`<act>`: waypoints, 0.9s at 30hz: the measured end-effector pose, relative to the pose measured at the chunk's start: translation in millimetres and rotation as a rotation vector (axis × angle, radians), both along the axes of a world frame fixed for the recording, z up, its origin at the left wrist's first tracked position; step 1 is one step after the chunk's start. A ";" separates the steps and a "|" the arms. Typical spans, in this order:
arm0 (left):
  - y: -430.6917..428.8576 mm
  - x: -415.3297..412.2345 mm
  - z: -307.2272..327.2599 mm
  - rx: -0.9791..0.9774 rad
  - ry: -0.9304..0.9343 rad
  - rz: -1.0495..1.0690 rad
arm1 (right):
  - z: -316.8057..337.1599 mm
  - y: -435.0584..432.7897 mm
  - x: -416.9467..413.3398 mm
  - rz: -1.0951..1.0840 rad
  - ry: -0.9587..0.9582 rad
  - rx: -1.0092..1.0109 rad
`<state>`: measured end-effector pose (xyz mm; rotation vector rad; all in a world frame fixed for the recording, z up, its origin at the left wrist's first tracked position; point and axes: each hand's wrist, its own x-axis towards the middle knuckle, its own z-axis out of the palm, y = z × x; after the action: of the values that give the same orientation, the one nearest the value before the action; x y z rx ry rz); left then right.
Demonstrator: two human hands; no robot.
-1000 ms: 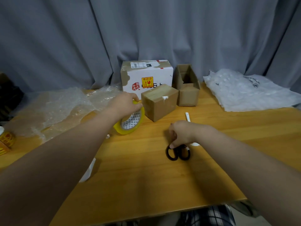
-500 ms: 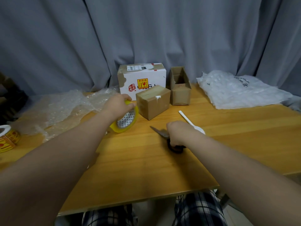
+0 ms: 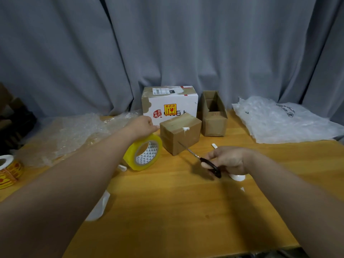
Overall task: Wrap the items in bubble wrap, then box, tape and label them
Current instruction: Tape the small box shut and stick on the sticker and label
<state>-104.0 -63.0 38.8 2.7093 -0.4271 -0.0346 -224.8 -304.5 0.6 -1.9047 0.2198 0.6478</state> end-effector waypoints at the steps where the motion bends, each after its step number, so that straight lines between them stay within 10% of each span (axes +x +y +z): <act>1: -2.4 4.0 2.1 0.039 0.015 -0.002 | -2.0 1.5 3.9 0.027 0.030 0.018; 9: -8.9 32.4 5.9 0.358 0.232 -0.019 | -6.3 31.4 39.3 0.175 0.037 0.112; 27: -14.7 39.9 1.7 0.223 0.391 0.044 | -31.6 64.4 61.1 -0.047 -0.152 0.200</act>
<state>-64.1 -77.7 40.4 2.8304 -0.2575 -0.6220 -163.7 -240.1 -31.0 -1.7417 0.0982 0.4726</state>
